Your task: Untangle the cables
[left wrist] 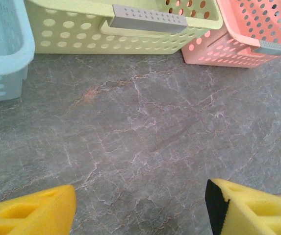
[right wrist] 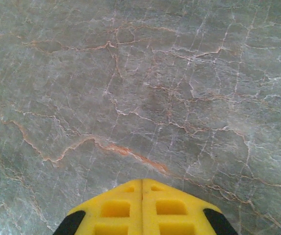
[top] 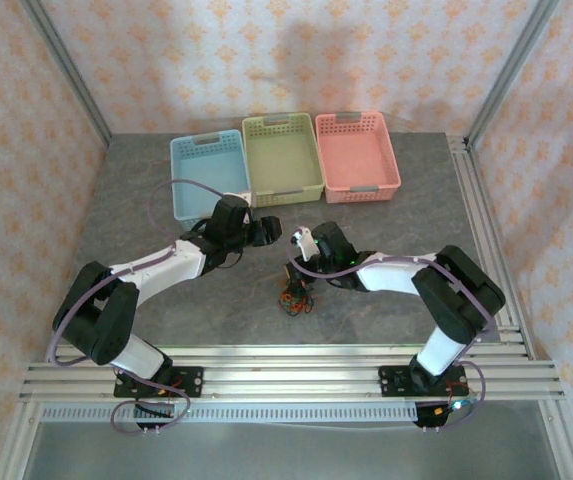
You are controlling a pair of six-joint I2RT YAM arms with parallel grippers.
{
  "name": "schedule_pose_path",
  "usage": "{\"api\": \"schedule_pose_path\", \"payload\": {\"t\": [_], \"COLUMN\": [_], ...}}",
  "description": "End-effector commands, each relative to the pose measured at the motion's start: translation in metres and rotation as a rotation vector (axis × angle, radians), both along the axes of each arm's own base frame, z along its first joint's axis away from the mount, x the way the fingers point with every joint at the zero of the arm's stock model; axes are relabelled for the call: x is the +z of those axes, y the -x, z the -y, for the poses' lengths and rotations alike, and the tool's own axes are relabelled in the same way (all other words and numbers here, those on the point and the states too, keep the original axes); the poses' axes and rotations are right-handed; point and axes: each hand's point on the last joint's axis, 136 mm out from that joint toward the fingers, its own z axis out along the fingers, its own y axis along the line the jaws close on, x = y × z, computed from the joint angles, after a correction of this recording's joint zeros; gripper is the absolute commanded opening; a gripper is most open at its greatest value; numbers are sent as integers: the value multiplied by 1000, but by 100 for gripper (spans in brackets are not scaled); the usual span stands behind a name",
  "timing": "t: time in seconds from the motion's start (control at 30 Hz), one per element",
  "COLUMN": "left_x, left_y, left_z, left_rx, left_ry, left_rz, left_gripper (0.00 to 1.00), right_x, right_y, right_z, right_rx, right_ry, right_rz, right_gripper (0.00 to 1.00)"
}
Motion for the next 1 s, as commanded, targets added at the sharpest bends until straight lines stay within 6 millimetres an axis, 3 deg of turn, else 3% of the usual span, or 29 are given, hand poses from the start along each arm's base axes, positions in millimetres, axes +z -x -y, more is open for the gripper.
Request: {"api": "schedule_pose_path", "payload": {"t": [0.0,0.27,0.37,0.47,0.63,0.73,0.87,0.97], "left_x": [2,5,7,9,25,36,21,13], "left_y": [-2,-1,1,1,9,17,18,18], "left_z": [-1,1,2,4,1,-4,0,14], "left_rx": [14,4,-4,-9,-66,-83,-101,-162], "left_ry": [-7,2,8,6,-78,-179,-250,-252], "left_rz": [10,25,33,41,27,2,-11,-44], "left_gripper": [71,70,70,70,70,70,70,68], "right_x": [26,112,124,117,76,74,67,58], "right_y": [-8,-45,-70,-83,-95,-108,-117,-124], "right_z": [-1,-10,-5,2,26,34,48,64], "right_rx": [-21,-105,-170,-209,-322,-387,-456,-532], "right_ry": [-39,-141,-152,-187,-231,-313,-340,-357], "right_rz": [98,279,321,330,325,270,210,163], "right_gripper": [0,0,0,0,0,0,0,0]}}
